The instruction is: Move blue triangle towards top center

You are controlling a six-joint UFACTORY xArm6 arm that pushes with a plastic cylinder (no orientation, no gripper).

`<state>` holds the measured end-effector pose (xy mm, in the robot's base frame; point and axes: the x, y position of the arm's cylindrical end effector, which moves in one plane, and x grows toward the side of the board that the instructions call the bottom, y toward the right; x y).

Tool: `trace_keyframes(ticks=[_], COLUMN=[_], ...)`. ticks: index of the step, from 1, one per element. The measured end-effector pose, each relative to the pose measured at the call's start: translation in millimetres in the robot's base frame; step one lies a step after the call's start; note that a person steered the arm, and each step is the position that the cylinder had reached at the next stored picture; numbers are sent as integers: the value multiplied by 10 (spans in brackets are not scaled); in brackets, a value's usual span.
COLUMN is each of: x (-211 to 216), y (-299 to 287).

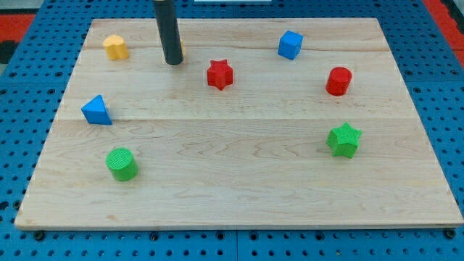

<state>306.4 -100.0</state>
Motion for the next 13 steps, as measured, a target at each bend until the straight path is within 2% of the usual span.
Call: trace_keyframes(ticks=[1,3,4,5,7,8,10,11,13], x=[264,1612,1978,1756,1153,813,941,586,443], y=[40,-278,-1149,-1575,-709,-609,-1405,-1320,-431])
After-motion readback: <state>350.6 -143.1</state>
